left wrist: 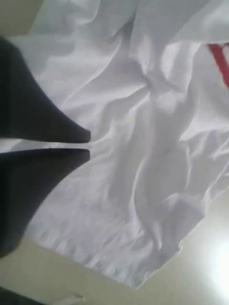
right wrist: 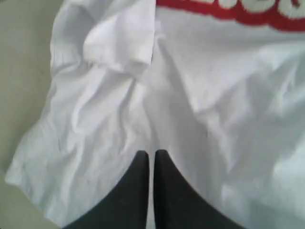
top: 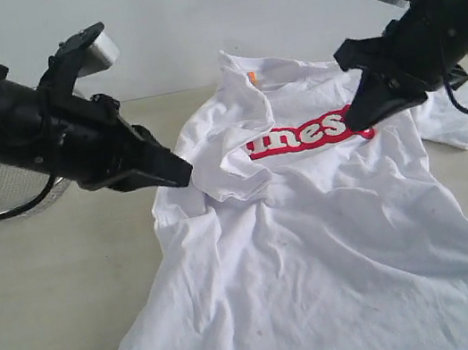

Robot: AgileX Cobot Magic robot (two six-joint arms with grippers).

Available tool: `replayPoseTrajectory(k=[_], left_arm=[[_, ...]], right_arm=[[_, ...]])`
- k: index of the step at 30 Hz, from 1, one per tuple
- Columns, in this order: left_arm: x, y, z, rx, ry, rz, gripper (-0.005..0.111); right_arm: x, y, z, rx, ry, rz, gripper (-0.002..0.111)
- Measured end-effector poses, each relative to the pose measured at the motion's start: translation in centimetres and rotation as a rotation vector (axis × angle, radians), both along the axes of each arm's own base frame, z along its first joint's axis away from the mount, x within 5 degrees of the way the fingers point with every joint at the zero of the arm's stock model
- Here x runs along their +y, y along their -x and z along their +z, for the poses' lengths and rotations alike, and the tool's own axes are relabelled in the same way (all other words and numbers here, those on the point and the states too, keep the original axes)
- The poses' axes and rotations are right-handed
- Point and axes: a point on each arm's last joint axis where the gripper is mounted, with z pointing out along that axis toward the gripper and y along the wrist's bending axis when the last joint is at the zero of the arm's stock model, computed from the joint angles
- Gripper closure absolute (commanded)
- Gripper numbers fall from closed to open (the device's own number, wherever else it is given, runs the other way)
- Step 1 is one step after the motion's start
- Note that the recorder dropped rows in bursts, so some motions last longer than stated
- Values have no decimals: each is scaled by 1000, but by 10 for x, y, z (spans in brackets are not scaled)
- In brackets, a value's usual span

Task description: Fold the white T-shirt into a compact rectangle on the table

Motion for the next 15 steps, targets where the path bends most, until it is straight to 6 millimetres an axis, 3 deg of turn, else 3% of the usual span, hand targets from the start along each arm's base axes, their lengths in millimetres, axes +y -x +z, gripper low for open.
replayPoseTrajectory(k=[3, 5, 10, 15], left_arm=[[-8, 32, -4, 38, 3, -66, 102], [-16, 53, -11, 78, -7, -120, 102], [-26, 88, -34, 177, -47, -192, 102], [-23, 106, -56, 221, -100, -178, 102]], right_arm=[[11, 57, 2, 54, 121, 35, 108], [17, 90, -10, 128, 202, 57, 108], [25, 127, -38, 191, 301, 86, 108], [20, 149, -68, 229, 362, 34, 108]])
